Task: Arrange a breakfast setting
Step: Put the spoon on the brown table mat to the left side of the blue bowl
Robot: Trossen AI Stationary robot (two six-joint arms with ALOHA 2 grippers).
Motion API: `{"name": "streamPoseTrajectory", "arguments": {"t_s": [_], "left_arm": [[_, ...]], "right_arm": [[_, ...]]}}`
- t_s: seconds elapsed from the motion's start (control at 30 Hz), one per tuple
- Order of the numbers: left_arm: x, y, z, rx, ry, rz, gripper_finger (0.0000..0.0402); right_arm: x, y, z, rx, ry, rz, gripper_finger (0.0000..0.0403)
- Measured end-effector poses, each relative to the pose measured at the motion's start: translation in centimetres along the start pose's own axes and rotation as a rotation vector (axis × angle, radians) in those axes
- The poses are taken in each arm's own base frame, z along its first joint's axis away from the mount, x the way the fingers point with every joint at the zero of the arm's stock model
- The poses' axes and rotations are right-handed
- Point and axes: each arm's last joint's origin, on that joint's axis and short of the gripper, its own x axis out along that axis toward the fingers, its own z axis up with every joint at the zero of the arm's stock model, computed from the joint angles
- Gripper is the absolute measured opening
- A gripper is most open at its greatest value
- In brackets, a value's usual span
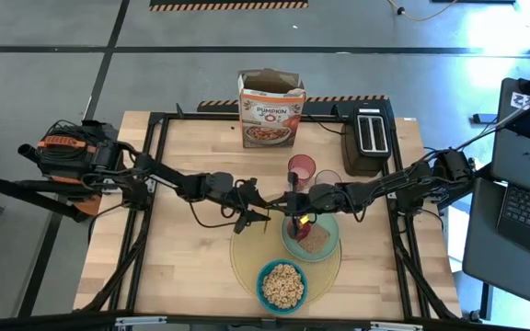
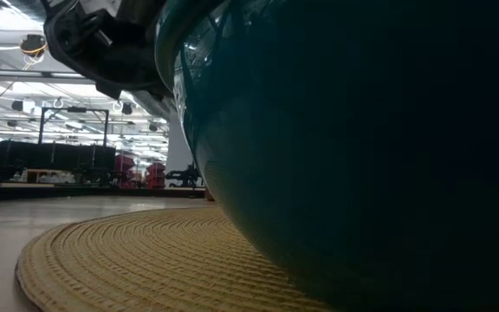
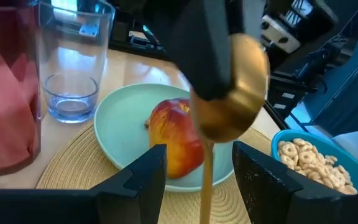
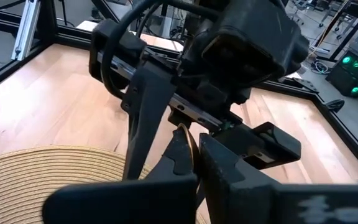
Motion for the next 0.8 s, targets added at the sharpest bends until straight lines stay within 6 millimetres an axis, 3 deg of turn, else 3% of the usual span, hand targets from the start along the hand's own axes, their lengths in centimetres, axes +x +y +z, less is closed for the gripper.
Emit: {"name": "streamPoseTrajectory", "arguments": {"t_s": [0.23,0.53,0.8], "left_arm": [[0.0,0.01,0.01,-0.023,-0.001,0.003,0.0137],[-0.01,-0.04,0.0,-0.015,0.005,-0.016,0.0015],[-0.01,-0.06,-0.02,-0.013,0.008,-0.024,0.0006]], "right_arm": [[0.0,-0.08,-0.02,-0.003,0.005,-0.026,0.0],[0.0,-0.07,-0.01,-0.003,0.004,-0.026,0.0],[0.01,-0.04,-0.01,-0.003,0.002,-0.016,0.0]]}}
